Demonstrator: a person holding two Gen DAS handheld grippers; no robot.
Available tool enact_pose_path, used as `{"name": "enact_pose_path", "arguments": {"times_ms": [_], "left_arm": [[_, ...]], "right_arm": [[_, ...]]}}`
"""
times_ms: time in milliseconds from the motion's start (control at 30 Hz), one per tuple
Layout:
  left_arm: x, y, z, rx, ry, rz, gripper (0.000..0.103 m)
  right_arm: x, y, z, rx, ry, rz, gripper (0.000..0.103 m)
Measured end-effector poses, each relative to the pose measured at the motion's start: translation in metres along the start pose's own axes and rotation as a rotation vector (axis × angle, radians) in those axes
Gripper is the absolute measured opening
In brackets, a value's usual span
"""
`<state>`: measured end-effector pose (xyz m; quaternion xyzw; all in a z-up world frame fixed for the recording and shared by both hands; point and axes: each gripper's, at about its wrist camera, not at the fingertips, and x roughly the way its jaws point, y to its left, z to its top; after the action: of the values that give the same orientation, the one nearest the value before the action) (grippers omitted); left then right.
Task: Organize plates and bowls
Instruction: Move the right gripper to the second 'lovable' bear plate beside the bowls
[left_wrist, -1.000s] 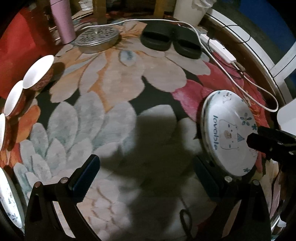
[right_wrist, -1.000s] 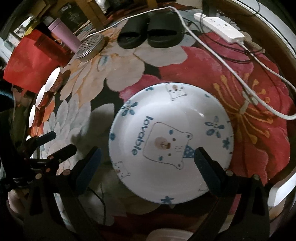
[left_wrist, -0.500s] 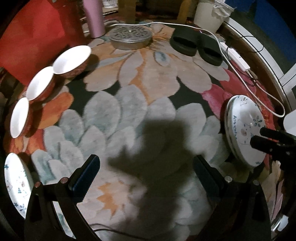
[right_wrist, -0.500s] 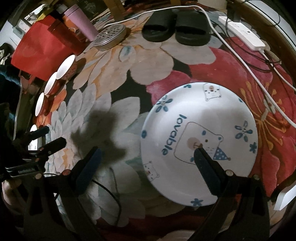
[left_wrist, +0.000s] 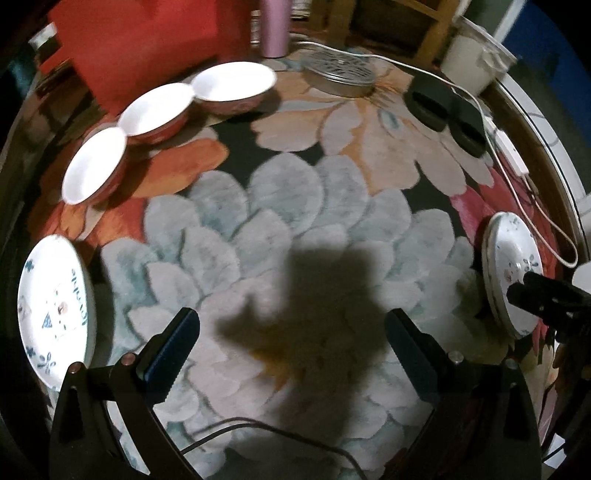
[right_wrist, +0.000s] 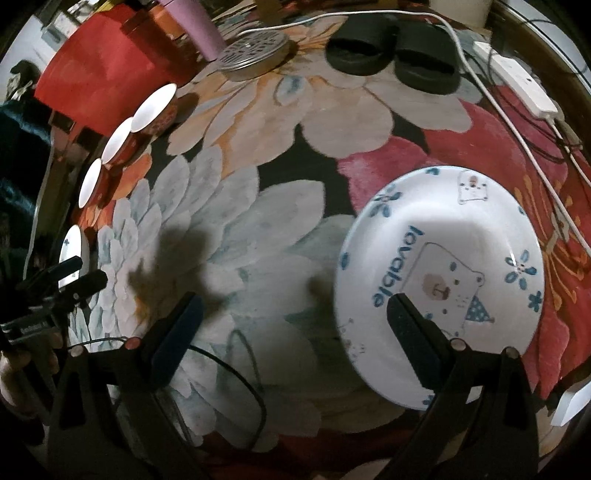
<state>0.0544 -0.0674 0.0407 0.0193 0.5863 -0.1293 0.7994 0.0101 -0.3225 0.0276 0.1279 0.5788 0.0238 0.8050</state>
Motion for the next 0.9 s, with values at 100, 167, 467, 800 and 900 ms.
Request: {"name": "enact_pose_path", "arguments": {"times_ms": [100,167,467,800,900], "left_arm": [[-0.002,0.016,-0.004,-0.042,-0.002,0.012,0.101],[-0.002,0.027,-0.007,-0.063,0.000,0.018,0.101],[-0.004,0.075,-0.025,-0.137,0.009,0.051,0.101],[-0.013,0.126,-0.043,-0.227,-0.002,0.082,0.101],[-0.016,0.139,-0.047,-0.249,-0.007,0.087,0.101]], "right_arm": [[0.004,0.009,-0.002,-0.017,0.010,0.005,0.100],[0.007,0.014,-0.003,-0.028,0.017,0.006,0.100],[0.022,0.043,-0.004,-0.074,0.047,0.012,0.100],[0.034,0.086,0.003,-0.172,0.072,0.017,0.100],[0.038,0.100,0.006,-0.200,0.075,0.021,0.100]]}}
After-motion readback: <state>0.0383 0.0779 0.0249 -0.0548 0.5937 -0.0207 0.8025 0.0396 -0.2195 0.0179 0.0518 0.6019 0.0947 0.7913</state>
